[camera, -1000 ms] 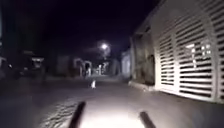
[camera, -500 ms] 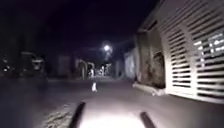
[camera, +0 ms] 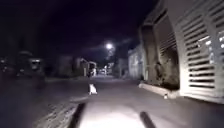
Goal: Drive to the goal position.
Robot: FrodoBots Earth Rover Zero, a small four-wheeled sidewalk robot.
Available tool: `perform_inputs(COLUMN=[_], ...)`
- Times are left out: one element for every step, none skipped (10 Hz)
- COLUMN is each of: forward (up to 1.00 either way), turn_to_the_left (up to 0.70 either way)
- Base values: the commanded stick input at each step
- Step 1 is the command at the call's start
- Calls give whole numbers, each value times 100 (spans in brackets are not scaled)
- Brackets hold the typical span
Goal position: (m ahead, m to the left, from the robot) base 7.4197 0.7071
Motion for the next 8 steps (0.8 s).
perform_inputs(forward=[100,100,100,100,100,100,100,100], turn_to_the_left=[2,2,2,2,2,2,2,2])
